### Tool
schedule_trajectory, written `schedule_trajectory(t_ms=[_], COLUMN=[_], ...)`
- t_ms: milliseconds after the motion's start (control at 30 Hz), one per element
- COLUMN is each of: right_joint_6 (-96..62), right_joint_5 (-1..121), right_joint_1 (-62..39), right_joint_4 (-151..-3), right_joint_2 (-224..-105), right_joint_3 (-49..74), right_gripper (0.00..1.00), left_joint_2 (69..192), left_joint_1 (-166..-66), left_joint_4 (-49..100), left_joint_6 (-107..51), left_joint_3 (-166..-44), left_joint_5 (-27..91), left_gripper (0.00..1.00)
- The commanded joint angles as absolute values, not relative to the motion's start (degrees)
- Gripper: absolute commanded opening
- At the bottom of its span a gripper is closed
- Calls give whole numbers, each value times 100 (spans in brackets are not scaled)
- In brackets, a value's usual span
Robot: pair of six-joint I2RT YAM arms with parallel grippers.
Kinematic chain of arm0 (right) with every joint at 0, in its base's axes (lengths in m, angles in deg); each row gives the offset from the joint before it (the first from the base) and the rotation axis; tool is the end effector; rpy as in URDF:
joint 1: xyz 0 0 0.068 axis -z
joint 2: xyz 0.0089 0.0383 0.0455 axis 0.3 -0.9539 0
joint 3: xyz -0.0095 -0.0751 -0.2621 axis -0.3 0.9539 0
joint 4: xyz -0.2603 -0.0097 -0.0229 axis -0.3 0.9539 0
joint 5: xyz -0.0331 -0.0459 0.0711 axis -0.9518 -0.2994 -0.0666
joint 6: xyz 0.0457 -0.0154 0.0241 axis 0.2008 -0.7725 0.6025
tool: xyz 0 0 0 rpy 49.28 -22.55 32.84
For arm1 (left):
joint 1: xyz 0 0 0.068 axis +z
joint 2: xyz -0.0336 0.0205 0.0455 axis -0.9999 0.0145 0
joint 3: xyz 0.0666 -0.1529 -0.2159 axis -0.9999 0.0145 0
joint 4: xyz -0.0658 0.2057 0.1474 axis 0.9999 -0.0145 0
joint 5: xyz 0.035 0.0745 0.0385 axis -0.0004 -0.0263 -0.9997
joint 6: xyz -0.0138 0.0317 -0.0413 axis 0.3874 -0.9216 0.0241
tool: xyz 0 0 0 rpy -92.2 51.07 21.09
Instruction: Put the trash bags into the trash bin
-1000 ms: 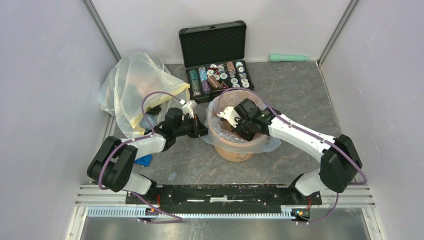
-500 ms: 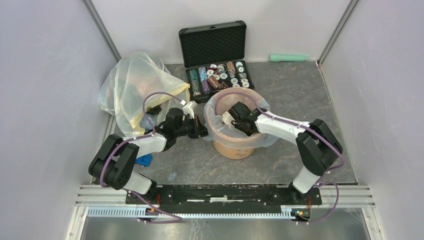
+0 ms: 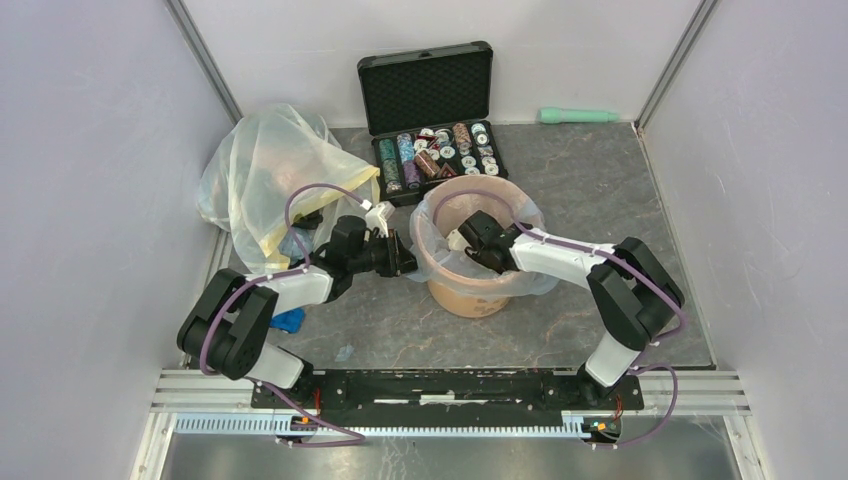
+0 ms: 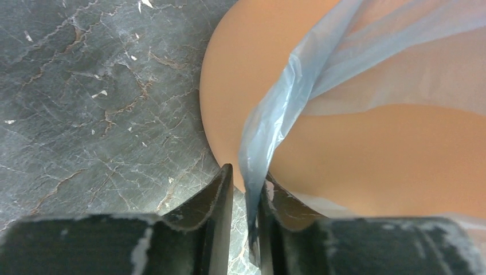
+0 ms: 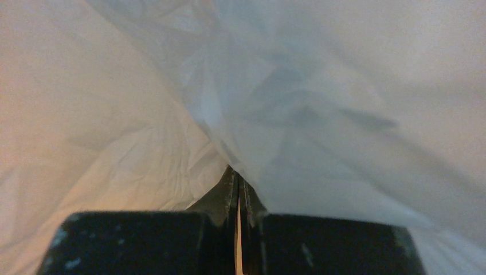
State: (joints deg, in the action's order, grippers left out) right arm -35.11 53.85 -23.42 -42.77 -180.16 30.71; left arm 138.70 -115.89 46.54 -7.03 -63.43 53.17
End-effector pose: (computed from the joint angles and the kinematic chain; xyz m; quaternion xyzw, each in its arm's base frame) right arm 0.2335 0.2030 0.1608 -0.4357 0.8896 0.0433 0.1300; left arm 0.2394 -0.1402 0.1626 0.0847 0.8437 -0.4302 0.3096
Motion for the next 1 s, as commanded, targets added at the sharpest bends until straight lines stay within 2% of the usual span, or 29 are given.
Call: schedule_trajectory(t_ms=[0, 333, 367, 400, 467, 633, 867, 967], right_joint_6=[-3396, -3312, -3299, -3278, -3193, -3123, -3158, -3117], right_joint_5=[5398, 5461, 5462, 5442, 5367, 5837, 5789, 5831], right_joint_1=[-2350, -2350, -2352, -2358, -2389, -2407, -2455, -2451], right_joint_4=[-4517, -4607, -4599, -4590, -4675, -5014, -4658, -4574], right_joint_2=[-18209, -17934, -17877, -17801, -17585, -16987, -17126, -17232], right_joint_3=[3422, 3418, 3401, 3383, 3403, 3616, 3461, 3409], right_gripper=[0, 2, 9, 35, 97, 98, 97, 72], left_joint_2=[13573, 13184, 13192, 13195, 13188, 13183, 13279, 13326], left_joint_1=[-11624, -11624, -11629, -11628, -11627, -11625, -11626, -11624], left_joint_4=[5276, 5446, 5448, 5447, 5450, 5441, 5444, 5402], left_joint_6=[-527, -533, -529, -525, -531, -545, -528, -516], left_joint_3=[-6272, -6030, -6038, -6037, -6035, -6033, -6073, -6103], left_joint_5=[5525, 5324, 5333, 5333, 5338, 5333, 5385, 5386], left_gripper=[32, 36, 36, 36, 36, 36, 36, 36])
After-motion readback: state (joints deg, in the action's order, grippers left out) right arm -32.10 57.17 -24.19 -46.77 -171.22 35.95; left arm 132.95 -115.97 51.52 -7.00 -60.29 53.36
